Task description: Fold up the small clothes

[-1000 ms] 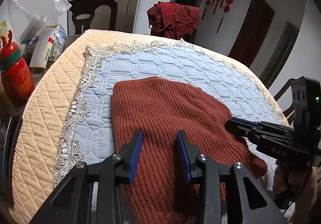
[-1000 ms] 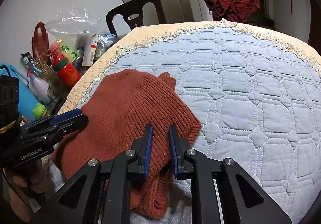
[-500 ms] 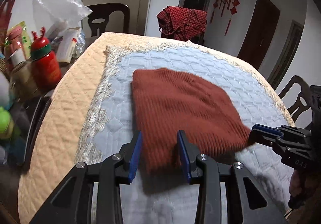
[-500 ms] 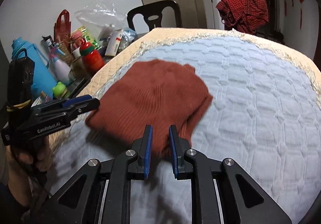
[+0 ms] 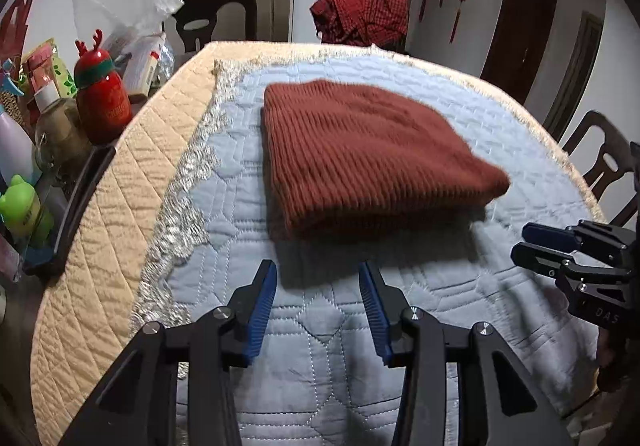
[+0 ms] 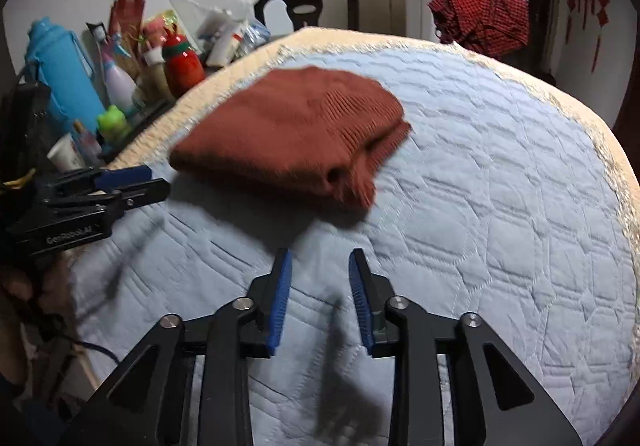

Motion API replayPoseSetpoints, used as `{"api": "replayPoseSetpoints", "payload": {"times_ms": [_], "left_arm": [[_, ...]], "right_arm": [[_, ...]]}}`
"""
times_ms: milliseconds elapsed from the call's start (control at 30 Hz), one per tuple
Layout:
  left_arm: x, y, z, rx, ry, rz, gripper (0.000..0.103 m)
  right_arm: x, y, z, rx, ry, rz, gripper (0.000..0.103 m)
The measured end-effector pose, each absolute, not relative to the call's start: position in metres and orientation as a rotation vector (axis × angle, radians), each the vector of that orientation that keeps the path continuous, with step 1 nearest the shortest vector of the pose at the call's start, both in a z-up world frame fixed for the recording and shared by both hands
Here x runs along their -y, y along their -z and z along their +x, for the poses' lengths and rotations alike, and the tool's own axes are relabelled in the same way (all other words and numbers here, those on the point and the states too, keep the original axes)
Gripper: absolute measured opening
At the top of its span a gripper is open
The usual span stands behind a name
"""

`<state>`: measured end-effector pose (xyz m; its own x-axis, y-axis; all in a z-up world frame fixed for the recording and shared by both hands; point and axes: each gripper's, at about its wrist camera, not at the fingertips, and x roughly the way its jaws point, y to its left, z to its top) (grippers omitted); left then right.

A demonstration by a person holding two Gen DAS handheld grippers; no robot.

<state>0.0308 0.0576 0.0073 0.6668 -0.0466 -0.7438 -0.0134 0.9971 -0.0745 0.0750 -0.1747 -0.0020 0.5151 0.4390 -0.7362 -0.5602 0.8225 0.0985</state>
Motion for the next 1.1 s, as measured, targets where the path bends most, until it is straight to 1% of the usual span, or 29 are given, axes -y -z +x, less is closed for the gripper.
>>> {"api": "replayPoseSetpoints", "payload": {"times_ms": [133,200,267,333,467,1100], "left_arm": [[-0.056,0.003,0.034,-0.863,-0.001,-0.06,0.046],[-0.056,0.004,0.033,-0.856,0.001,-0.064,0.048],[-0.055,0.004,0.032,-0.853,0.006,-0.068,0.053],[-0.054,0.006,0.032,-0.85,0.008,-0.07,0.055],[-0.052,0.007,0.03,-0.841,0.009,-0.063,0.058],[-0.053,0.009,0.031,-0.838,0.018,-0.066,0.062]], "right_arm": [[0.174,0.011,0.076,-0.849,-0.565,-0.189,0.035],[0.173,0.016,0.076,-0.858,-0.555,-0.207,0.036],[0.174,0.017,0.076,-0.857,-0.553,-0.208,0.037],[0.174,0.018,0.076,-0.857,-0.553,-0.202,0.038],[0.177,0.019,0.077,-0.853,-0.559,-0.182,0.039],[0.177,0.02,0.075,-0.851,-0.566,-0.173,0.041]]}}
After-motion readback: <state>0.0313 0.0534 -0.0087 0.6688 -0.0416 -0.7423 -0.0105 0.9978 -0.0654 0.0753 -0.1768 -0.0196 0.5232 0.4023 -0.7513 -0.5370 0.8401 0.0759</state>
